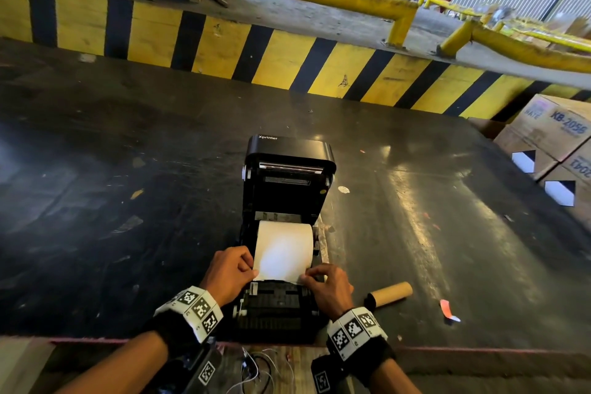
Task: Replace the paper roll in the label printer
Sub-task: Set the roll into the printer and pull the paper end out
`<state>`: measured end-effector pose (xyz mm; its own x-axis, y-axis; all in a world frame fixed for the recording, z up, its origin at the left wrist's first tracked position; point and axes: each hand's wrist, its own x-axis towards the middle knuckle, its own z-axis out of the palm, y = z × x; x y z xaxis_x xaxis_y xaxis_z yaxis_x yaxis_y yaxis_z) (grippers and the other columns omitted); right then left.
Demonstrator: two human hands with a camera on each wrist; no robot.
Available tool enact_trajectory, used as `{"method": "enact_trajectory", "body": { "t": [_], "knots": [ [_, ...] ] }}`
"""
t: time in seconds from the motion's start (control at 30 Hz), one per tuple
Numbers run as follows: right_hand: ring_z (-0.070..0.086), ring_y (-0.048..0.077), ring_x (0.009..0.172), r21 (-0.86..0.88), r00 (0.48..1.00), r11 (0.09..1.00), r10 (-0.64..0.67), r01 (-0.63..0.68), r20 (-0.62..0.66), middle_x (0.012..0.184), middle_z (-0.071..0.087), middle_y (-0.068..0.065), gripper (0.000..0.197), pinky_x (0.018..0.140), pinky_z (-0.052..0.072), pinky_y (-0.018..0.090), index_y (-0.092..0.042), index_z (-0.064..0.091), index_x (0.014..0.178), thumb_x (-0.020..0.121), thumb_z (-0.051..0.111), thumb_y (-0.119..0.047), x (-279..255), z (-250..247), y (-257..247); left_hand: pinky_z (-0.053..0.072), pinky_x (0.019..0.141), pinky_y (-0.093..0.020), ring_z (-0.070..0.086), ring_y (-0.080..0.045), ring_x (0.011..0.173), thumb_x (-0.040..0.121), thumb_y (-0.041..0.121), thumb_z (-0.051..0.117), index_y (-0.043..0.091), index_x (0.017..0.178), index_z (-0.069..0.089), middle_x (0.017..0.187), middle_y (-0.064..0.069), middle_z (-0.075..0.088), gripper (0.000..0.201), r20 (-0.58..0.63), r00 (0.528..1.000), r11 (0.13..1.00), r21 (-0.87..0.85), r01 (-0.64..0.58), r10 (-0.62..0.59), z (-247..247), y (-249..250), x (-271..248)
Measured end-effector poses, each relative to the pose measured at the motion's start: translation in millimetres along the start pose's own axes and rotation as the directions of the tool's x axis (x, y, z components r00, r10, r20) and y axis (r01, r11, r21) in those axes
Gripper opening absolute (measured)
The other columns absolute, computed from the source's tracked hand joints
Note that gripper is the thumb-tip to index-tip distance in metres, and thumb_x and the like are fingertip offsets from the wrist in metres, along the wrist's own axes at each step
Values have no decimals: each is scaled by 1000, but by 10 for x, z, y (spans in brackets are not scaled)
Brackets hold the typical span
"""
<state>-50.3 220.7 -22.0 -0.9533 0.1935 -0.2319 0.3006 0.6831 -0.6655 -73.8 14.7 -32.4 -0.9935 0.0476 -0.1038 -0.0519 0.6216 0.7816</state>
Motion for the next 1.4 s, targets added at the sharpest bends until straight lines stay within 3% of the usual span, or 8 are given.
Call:
{"method": "enact_trajectory", "body": {
  "t": [0.1,0.23,0.37,0.57,0.87,1.03,1.23,1.4],
  "knots": [
    [57,17,110,-1,999,1000,2,-2,42,110,70,-5,15,98,34,37,-24,74,93,83,66,-33,7,-7,6,48,57,-24,65,-12,64,72,14,77,27,61,54,63,1,67,29,29,999,1000,-9,-16,17,-18,-2,9],
    [58,15,98,-12,991,1000,-8,10,136,87,62,-9,8,98,40,37,-33,71,78,84,66,-32,61,-55,38,52,62,-26,66,-11,65,74,12,75,22,75,56,66,1,70,22,50,998,997,-79,-23,27,-17,-1,-2],
    [60,17,89,48,983,997,-62,54,170,74,60,-14,39,95,45,43,-48,62,48,80,70,-27,121,-40,94,48,58,-17,60,-1,55,75,9,74,13,86,56,65,-1,68,21,98,994,989,-143,-38,53,-46,-22,-29],
    [57,24,108,73,974,993,-100,87,203,114,59,7,20,98,43,41,-40,59,67,82,69,-31,190,-5,216,47,57,-17,58,2,53,75,8,73,22,78,53,67,0,69,25,156,985,994,-97,-58,73,-82,-21,-9],
    [53,17,91,10,960,990,-142,144,243,99,52,0,29,90,43,39,-39,54,57,83,65,-31,253,35,209,44,53,-10,56,-2,54,72,7,74,22,75,52,67,4,65,27,177,983,999,-19,-49,52,-76,3,50],
    [51,7,62,25,921,991,-129,129,369,76,59,4,20,58,41,16,-18,63,67,87,60,-18,304,-81,149,45,50,-14,57,1,46,74,5,74,18,76,50,64,-1,66,27,137,990,990,-143,-3,23,-38,5,58],
    [51,6,57,170,934,976,-184,136,307,63,59,1,28,58,42,16,-21,62,57,86,64,-20,317,-39,212,51,65,-27,59,-10,64,73,9,72,21,74,45,74,-11,73,29,219,975,1000,13,-29,25,-48,15,110],
    [46,-1,46,132,932,982,-169,133,320,52,53,-9,36,50,38,11,-24,59,51,87,62,-19,341,-25,216,53,55,-29,62,-17,59,71,5,75,16,76,50,74,-11,68,28,172,985,995,-97,31,-14,-45,15,125]
  ]
}}
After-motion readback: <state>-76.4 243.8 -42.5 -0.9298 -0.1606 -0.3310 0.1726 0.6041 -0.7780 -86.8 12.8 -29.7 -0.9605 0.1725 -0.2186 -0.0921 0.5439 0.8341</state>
